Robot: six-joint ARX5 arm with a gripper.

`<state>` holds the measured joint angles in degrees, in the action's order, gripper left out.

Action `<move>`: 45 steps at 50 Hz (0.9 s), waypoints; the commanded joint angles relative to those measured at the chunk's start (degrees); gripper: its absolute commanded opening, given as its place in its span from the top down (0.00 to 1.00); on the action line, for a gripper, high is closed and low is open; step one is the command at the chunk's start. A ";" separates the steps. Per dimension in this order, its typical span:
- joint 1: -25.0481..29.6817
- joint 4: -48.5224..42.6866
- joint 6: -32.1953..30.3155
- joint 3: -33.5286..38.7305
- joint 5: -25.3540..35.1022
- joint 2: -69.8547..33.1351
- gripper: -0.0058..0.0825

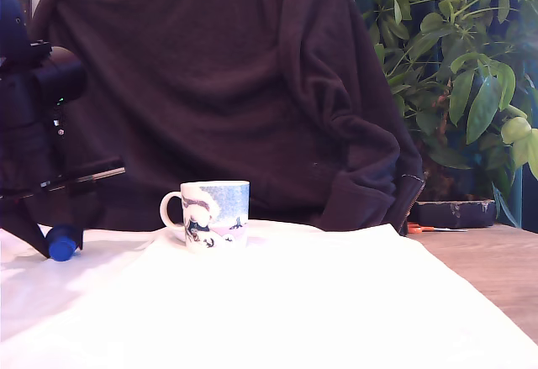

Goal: Pick the blue coffee capsule and place it inside the blue coffee cup

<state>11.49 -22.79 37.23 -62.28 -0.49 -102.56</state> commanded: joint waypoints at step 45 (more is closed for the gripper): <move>4.35 -11.52 -15.21 -19.85 8.35 -2.45 0.81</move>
<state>13.41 -34.48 23.42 -80.51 6.46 -104.49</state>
